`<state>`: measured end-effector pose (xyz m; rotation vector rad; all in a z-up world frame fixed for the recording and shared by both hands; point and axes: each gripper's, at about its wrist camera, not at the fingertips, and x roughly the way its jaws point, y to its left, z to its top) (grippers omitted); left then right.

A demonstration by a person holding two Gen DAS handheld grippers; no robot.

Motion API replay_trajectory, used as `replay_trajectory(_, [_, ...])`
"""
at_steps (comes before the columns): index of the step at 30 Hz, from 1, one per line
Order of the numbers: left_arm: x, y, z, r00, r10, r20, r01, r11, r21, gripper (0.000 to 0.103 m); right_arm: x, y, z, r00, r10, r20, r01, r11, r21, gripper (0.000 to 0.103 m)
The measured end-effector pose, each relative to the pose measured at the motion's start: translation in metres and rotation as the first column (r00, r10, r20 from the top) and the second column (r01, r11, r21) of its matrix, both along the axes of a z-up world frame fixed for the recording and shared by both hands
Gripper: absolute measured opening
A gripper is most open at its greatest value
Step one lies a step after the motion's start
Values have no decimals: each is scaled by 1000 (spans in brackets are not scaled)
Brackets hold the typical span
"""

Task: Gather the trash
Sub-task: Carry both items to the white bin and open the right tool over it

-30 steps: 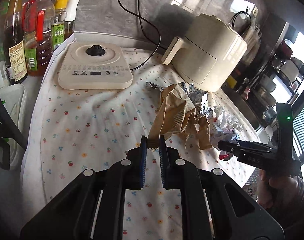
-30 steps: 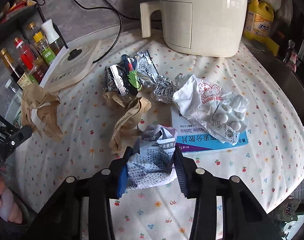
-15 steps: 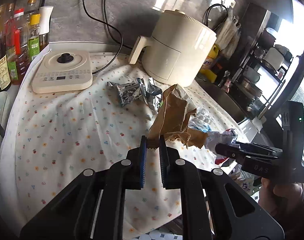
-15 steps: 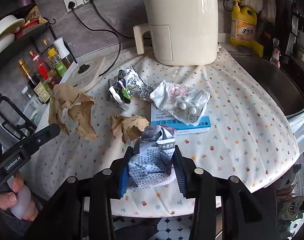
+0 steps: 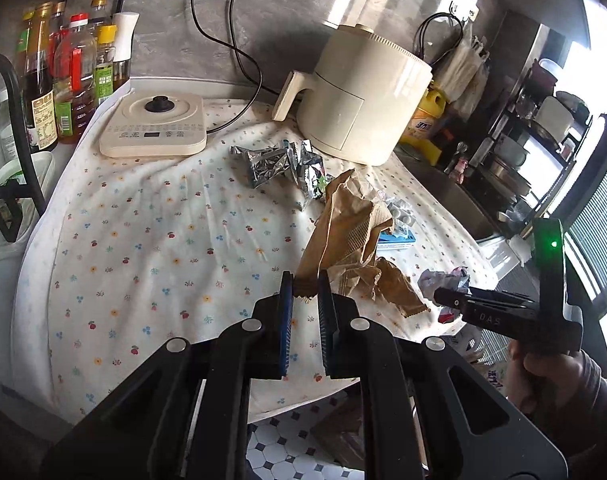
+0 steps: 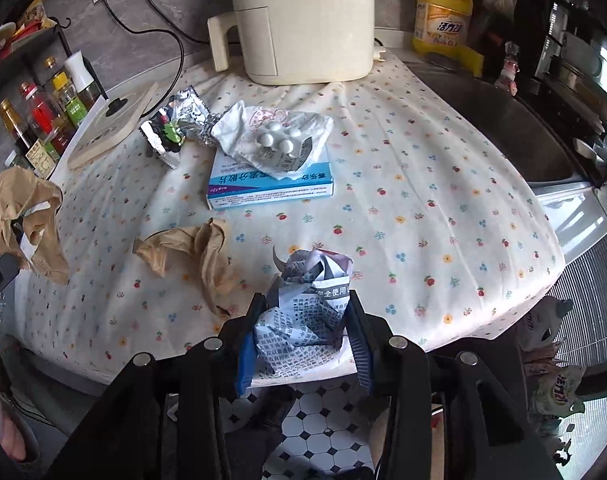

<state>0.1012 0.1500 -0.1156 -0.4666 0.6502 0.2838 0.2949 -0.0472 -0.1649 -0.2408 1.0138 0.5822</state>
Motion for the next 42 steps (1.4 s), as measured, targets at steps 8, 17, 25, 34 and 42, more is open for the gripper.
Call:
replay_trajectory(8, [27, 9, 2, 998, -62, 4, 62, 998, 14, 12, 19, -1, 16, 997, -71, 34, 67, 993, 94, 40])
replay_trajectory(17, [89, -6, 8, 972, -235, 12, 234, 971, 36, 12, 25, -35, 33, 979, -194, 58, 185, 975, 124, 40])
replay_trajectory(25, [142, -90, 3, 880, -475, 10, 475, 880, 19, 12, 16, -132, 40, 916, -400, 37, 392, 911, 130, 40])
replay_trajectory(34, [163, -185, -7, 753, -658, -12, 658, 753, -1, 12, -18, -240, 34, 808, -590, 10, 586, 804, 103, 41])
replay_trajectory(42, [160, -240, -22, 677, -734, -53, 734, 678, -28, 12, -49, -292, 16, 755, -654, -51, 655, 749, 97, 48])
